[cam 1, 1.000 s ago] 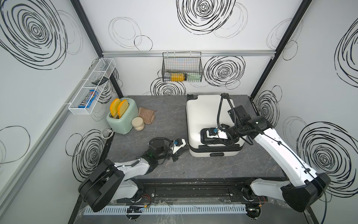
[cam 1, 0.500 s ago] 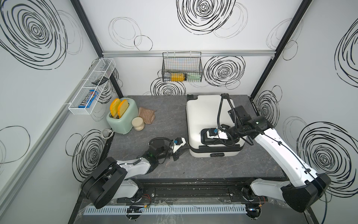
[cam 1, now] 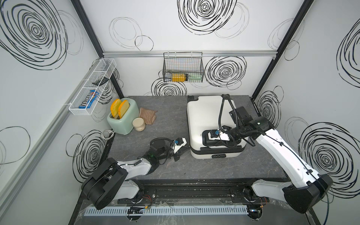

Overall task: Open the suitcase zippers
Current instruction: Unzip the zipper on the suitcase.

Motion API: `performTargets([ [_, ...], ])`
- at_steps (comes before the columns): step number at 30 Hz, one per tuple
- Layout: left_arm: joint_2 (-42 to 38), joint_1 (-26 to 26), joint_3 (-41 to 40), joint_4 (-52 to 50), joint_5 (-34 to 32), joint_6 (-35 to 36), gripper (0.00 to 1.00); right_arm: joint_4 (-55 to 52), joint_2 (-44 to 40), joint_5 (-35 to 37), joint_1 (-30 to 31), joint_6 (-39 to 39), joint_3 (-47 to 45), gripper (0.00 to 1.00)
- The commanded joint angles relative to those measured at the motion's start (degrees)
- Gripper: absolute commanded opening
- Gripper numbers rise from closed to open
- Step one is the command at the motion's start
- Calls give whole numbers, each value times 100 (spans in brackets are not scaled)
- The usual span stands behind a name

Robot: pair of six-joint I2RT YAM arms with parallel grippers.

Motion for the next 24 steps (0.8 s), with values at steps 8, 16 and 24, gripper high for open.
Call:
performTargets([
  [8, -86, 56, 251, -49, 436, 160, 0, 1208, -478, -473, 78, -375, 472, 0],
  [16, -438, 29, 292, -492, 784, 96, 0, 2285, -445, -102, 176, 1313, 325, 0],
  [24, -707, 3, 221, -554, 1037, -175, 0, 2819, -67, 1245, 563, 2599, 367, 0],
])
